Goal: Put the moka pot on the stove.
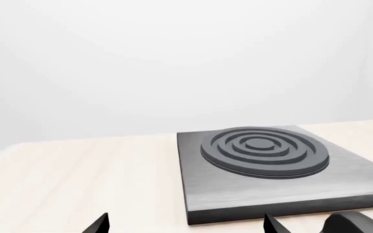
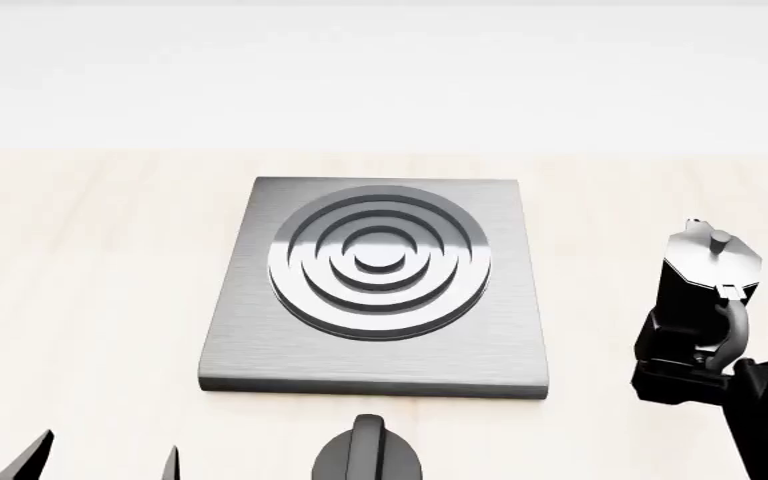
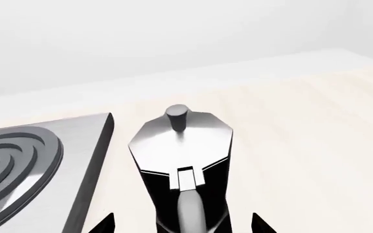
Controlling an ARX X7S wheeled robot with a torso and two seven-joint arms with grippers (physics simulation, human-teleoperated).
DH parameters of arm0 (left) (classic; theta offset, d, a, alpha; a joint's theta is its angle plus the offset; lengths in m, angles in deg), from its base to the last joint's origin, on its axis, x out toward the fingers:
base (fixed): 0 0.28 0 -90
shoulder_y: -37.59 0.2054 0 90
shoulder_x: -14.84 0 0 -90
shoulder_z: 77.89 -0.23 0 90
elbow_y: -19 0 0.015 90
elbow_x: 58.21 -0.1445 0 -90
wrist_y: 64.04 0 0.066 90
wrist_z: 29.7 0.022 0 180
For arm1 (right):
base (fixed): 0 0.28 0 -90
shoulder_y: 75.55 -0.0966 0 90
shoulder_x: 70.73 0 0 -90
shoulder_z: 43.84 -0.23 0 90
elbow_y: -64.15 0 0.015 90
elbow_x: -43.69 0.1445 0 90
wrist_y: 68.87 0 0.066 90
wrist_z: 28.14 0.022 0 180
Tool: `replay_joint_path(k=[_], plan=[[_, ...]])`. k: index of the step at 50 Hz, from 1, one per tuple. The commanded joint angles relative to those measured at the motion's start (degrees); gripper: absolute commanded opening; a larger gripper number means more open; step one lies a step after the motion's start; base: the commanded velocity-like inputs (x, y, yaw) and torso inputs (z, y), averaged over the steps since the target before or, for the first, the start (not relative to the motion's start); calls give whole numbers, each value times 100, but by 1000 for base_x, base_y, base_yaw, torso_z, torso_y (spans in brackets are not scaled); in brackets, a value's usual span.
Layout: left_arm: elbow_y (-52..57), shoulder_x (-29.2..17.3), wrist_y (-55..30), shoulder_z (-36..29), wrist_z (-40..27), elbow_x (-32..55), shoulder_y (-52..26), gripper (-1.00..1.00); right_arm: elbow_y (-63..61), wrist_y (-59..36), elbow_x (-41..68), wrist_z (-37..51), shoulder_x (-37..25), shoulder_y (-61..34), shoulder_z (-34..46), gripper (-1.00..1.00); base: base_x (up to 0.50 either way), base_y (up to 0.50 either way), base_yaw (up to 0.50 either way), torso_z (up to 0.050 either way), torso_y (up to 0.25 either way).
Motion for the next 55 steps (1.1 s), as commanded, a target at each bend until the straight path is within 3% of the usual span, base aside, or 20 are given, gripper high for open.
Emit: replay_joint_path(k=[1,30,31,47,55], plan=[[55,-25,-15,-22,-28,-5,14,100,343,169,-22,-131,-3,-193,-7,100,0,0,0,0,0],[41,-53,51,-65,-65,-12,14,100,877,384,-141,-271,25,-293,84,100,0,0,0,0,0],[37,-54,61,-64,-66,-11,16,100,897,396,-143,-258,30,-293,78,-100,0,0,0,0,0],[81,-80,37,-86,-98,-3,20,100,864,385,-170,-279,12,-243,130,-100,0,0,0,0,0],[131,-100,31,-88,-105,16,26,100,-493,0,-307,155,-86,-449,294,-100,0,0,0,0,0]])
